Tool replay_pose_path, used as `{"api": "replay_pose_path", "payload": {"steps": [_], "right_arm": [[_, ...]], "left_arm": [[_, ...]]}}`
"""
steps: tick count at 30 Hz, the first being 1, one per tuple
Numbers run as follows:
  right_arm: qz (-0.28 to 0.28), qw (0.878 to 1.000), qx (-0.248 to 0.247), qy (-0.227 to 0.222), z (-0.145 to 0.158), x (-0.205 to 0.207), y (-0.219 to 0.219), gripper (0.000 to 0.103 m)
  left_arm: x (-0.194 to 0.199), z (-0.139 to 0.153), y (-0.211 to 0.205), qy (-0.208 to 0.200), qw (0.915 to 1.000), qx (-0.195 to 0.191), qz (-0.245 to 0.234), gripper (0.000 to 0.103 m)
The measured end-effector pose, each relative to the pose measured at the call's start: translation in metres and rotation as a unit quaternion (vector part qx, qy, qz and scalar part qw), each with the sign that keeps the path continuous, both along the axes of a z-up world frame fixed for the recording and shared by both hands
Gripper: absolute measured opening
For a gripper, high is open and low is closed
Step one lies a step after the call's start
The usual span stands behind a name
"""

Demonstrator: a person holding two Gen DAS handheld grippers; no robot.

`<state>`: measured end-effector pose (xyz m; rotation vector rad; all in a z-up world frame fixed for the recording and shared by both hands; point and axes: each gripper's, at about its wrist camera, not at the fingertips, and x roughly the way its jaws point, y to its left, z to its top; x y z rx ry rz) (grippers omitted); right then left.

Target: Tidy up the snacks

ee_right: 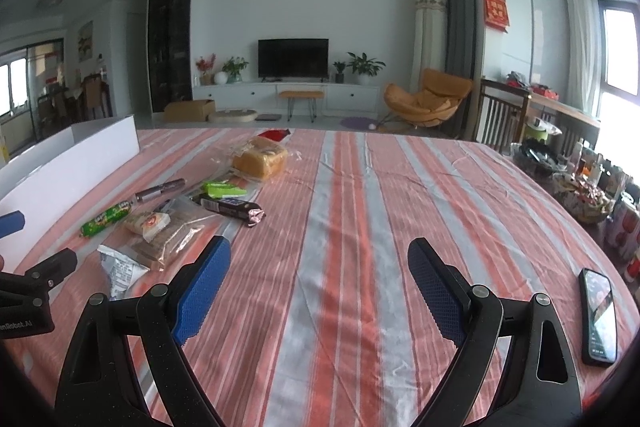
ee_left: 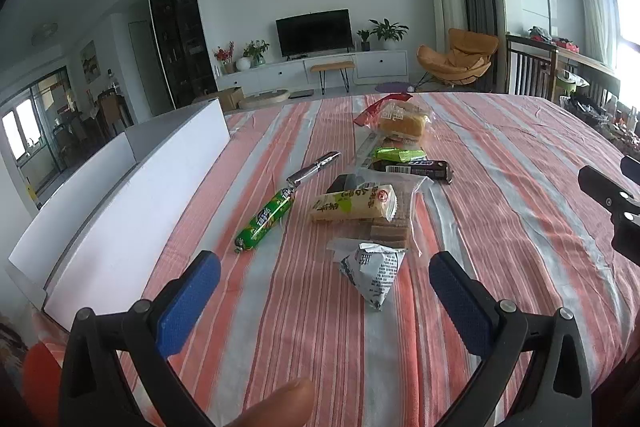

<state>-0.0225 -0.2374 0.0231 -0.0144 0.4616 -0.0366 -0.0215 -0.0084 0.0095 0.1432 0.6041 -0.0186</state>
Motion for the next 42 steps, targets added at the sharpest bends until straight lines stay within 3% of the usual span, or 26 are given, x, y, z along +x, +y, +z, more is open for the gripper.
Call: {"api": "replay_pose_path", "payload": {"steps": [42], "right_arm": [[0.005, 1.000, 0.000, 0.006, -0.0031, 0.0025, 0.0034, 0.092]], "left_arm": [[0.0092, -0.0069, 0.0039, 0.025, 0.9996, -0.014, -0.001, 0.103]]}}
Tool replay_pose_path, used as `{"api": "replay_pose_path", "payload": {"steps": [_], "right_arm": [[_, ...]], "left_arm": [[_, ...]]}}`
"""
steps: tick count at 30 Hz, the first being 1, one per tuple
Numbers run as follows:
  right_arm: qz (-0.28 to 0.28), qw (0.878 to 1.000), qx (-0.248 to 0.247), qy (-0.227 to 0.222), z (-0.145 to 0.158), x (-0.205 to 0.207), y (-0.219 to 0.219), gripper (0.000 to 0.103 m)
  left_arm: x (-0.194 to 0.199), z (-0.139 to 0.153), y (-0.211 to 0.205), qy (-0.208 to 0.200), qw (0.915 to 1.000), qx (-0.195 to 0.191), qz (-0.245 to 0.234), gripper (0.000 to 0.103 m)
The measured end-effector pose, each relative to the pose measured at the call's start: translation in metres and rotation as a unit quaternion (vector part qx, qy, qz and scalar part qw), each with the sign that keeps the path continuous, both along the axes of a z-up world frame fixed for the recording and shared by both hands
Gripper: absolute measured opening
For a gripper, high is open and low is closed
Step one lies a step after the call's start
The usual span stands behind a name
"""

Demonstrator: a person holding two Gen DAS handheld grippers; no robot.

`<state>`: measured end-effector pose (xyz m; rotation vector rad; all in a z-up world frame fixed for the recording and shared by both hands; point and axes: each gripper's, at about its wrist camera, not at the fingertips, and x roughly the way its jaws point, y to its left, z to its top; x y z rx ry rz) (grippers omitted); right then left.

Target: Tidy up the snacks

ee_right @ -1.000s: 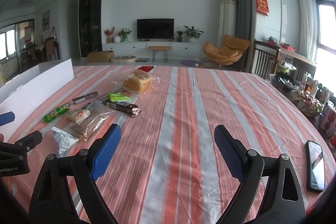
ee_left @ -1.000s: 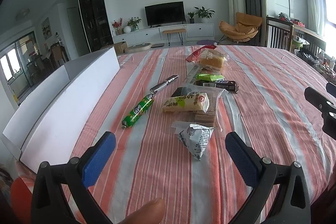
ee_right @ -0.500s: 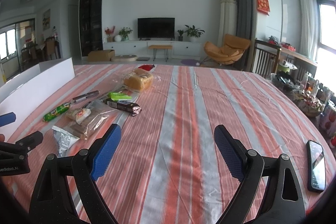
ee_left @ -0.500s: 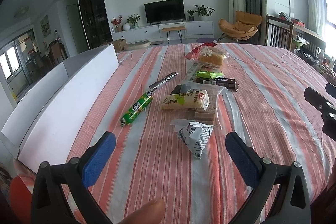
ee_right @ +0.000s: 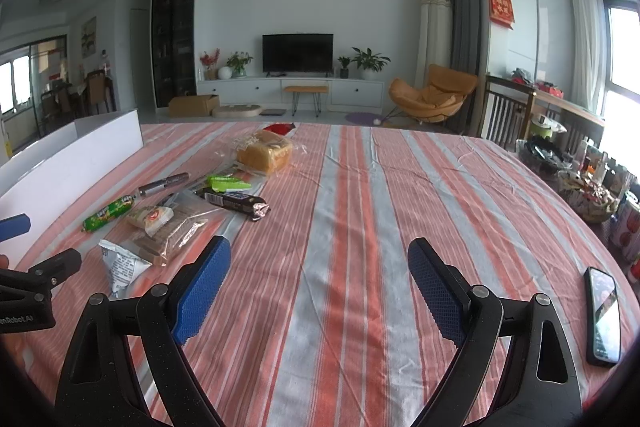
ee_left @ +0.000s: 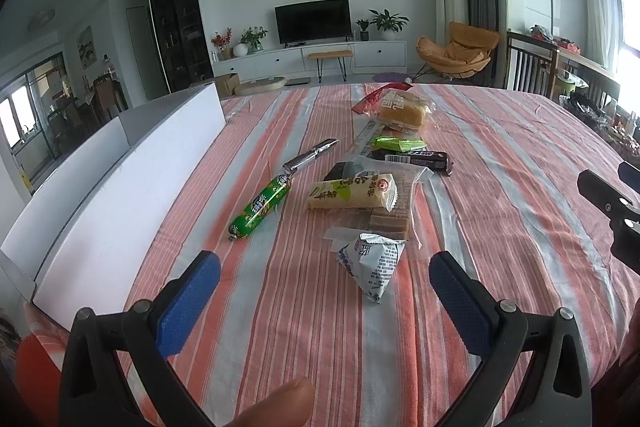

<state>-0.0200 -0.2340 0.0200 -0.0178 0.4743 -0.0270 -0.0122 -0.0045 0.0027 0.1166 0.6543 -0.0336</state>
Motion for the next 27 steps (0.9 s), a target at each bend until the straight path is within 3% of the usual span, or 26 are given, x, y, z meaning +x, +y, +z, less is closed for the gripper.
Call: {"api": "replay_pose_path", "payload": {"steps": [27], "right_arm": [[0.005, 1.000, -0.002, 0.009, -0.0058, 0.0017, 0.0037, 0.092]], "left_arm": [[0.0020, -0.0022, 0.0010, 0.008, 1.0000, 0.001, -0.002, 0.103]]}}
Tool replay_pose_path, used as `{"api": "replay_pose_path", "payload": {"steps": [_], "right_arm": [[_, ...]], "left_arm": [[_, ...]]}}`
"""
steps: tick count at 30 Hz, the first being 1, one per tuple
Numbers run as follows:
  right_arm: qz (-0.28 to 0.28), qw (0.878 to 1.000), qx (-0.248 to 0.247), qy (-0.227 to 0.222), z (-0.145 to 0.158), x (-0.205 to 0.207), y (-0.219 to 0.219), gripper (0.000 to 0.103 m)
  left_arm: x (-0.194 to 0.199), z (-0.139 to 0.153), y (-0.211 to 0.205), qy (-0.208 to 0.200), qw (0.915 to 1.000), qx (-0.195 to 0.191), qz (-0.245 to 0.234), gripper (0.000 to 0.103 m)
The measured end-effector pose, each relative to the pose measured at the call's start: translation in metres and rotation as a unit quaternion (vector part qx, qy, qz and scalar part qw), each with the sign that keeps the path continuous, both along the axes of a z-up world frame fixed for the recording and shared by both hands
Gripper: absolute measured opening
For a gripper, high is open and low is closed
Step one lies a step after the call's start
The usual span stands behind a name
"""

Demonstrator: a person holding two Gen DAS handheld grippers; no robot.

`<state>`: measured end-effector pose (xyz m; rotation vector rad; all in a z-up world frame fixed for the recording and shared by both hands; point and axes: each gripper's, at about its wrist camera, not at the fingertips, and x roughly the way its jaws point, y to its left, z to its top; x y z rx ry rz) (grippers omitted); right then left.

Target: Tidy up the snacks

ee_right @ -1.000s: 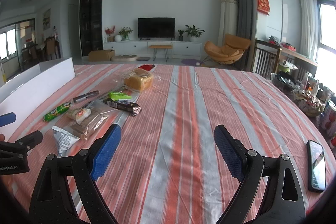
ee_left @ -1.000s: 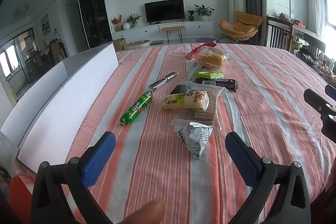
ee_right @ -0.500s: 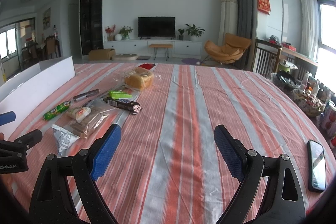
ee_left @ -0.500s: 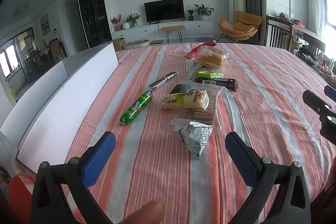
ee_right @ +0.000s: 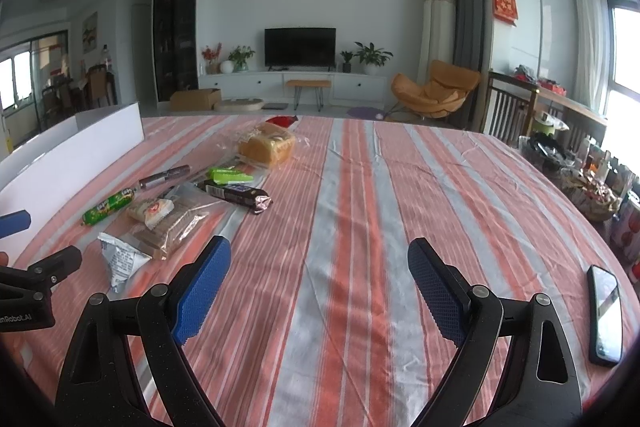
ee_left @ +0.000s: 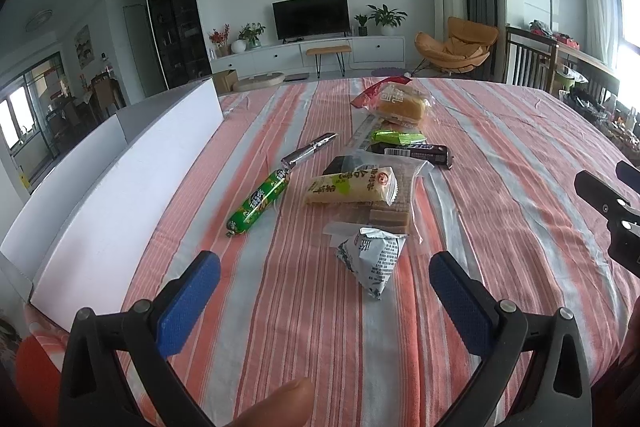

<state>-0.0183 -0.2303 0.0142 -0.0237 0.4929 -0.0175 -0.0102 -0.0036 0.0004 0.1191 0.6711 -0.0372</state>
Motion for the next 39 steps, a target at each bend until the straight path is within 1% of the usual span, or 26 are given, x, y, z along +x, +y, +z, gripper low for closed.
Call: {"api": "replay_pose_path", "payload": {"steps": [7, 11, 16, 31, 34, 38, 39], "right_arm": [[0.002, 1.000, 0.000, 0.005, -0.003, 0.001, 0.001, 0.092], [0.005, 1.000, 0.000, 0.012, -0.006, 0.004, 0.001, 0.092], [0.006, 1.000, 0.002, 0.020, -0.008, 0.005, 0.000, 0.092], [0.012, 0.999, 0.001, 0.046, -0.016, 0.011, -0.001, 0.092], [0.012, 0.998, 0.006, 0.057, -0.020, 0.014, -0.003, 0.092], [0.010, 0.997, 0.023, 0.078, -0.027, 0.021, -0.008, 0.092], [0.008, 0.996, 0.029, 0.087, -0.030, 0.023, -0.010, 0.092]], "left_arm": [[0.002, -0.002, 0.000, 0.006, 1.0000, -0.002, -0.002, 0.103], [0.008, -0.011, 0.003, 0.036, 0.9993, -0.012, -0.004, 0.103], [0.013, -0.022, 0.008, 0.059, 0.9982, -0.009, 0.001, 0.103], [0.030, -0.051, 0.017, 0.110, 0.9939, -0.007, 0.008, 0.103], [0.035, -0.057, 0.021, 0.126, 0.9919, -0.016, 0.006, 0.103], [0.045, -0.068, 0.033, 0.162, 0.9857, -0.043, 0.009, 0.103], [0.045, -0.067, 0.033, 0.156, 0.9868, -0.042, 0.010, 0.103]]}}
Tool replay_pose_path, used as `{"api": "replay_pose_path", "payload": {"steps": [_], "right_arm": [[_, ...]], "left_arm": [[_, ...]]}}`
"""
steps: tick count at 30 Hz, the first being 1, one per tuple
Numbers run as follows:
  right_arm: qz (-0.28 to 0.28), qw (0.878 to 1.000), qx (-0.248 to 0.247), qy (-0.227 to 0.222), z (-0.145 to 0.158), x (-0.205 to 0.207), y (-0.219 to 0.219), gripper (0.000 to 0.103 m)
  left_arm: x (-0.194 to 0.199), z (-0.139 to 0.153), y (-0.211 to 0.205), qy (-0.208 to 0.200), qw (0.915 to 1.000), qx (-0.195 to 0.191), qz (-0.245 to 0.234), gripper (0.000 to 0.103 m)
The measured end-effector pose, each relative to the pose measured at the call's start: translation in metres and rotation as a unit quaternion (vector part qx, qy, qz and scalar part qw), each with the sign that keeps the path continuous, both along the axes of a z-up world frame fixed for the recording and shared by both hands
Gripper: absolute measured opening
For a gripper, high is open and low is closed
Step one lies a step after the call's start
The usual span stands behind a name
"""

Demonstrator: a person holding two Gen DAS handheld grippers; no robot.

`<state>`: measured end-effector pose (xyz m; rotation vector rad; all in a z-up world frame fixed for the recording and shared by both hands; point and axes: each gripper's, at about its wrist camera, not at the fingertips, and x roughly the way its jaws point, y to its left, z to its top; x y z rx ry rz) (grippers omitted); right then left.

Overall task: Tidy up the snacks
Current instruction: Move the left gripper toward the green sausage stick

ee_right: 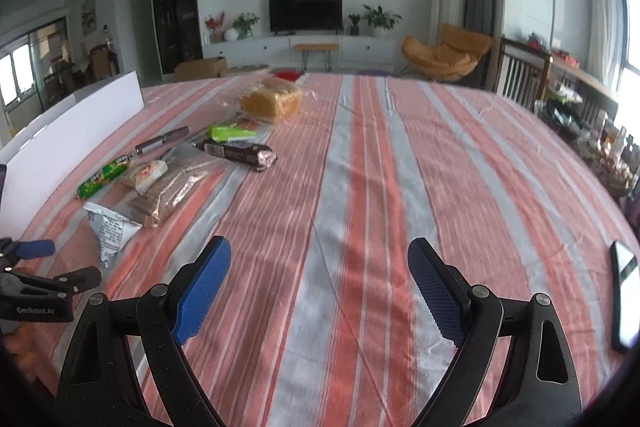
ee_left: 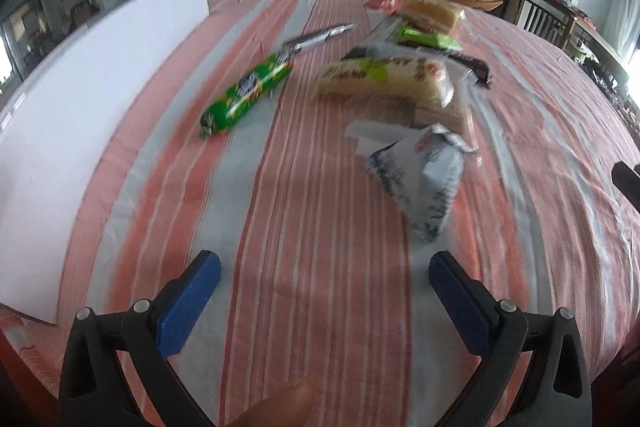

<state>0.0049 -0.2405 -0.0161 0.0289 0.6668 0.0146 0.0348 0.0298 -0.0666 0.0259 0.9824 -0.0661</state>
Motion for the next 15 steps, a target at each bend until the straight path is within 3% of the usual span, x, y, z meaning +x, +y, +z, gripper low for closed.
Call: {"api": "replay_pose_path", "payload": {"steps": [8, 15], "right_arm": [[-0.036, 0.996, 0.040, 0.070, -0.020, 0.016, -0.025, 0.092], [-0.087, 0.988, 0.026, 0.121, -0.027, 0.043, -0.053, 0.092]], "left_arm": [[0.003, 0.000, 0.003, -0.001, 1.0000, 0.001, 0.000, 0.103], [0.003, 0.000, 0.002, -0.002, 1.0000, 0.002, 0.001, 0.103]]}}
